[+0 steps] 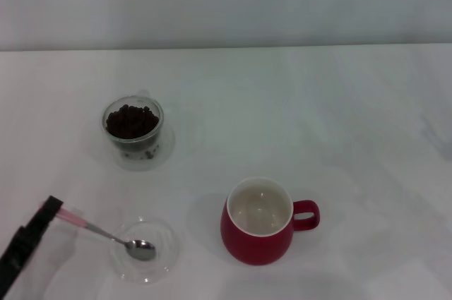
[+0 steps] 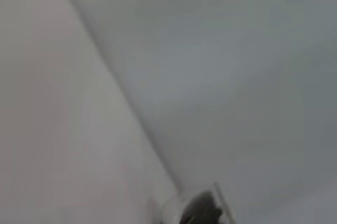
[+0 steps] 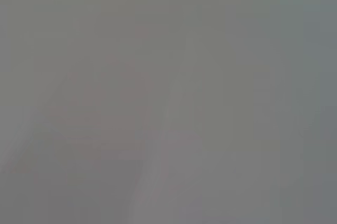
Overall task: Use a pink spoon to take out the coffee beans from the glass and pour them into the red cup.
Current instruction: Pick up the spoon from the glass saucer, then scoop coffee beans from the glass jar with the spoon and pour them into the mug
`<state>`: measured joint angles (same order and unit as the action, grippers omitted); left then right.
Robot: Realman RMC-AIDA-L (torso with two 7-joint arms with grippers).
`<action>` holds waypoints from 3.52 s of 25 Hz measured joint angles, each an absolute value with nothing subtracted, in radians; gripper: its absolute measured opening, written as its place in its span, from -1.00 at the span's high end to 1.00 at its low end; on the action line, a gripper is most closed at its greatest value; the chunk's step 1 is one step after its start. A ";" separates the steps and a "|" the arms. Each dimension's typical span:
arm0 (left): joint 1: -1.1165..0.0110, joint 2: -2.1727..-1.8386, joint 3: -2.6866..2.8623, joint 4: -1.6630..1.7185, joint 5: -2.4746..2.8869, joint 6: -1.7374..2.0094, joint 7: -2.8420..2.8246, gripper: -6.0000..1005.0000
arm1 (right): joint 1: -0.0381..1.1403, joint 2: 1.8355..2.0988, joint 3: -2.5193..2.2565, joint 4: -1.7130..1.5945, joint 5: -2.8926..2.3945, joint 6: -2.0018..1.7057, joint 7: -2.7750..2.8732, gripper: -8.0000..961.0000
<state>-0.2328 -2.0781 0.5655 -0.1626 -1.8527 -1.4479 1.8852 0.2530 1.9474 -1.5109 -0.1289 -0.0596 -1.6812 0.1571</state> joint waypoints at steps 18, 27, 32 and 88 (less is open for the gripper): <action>-0.253 -2.059 0.566 0.433 -1.707 -1.528 1.554 0.74 | 0.255 2.004 -1.515 -0.145 -0.064 -1.697 0.112 -0.70; -0.402 -1.932 0.567 0.586 -1.628 -1.400 1.420 0.74 | 0.264 2.013 -1.632 -0.156 -0.067 -1.732 0.140 -0.70; -0.514 -1.882 0.568 0.621 -1.506 -1.370 1.388 0.74 | 0.260 2.012 -1.724 -0.180 -0.067 -1.762 0.172 -0.70; -0.684 -2.038 0.765 0.631 -1.247 -1.058 1.327 0.74 | 0.236 2.008 -1.750 -0.104 -0.045 -1.731 0.198 -0.70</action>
<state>-0.6843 -2.0380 0.7649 0.6311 -1.2466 -1.0580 1.3273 0.2363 2.0080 -1.7504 -0.1042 -0.0451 -1.7309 0.1979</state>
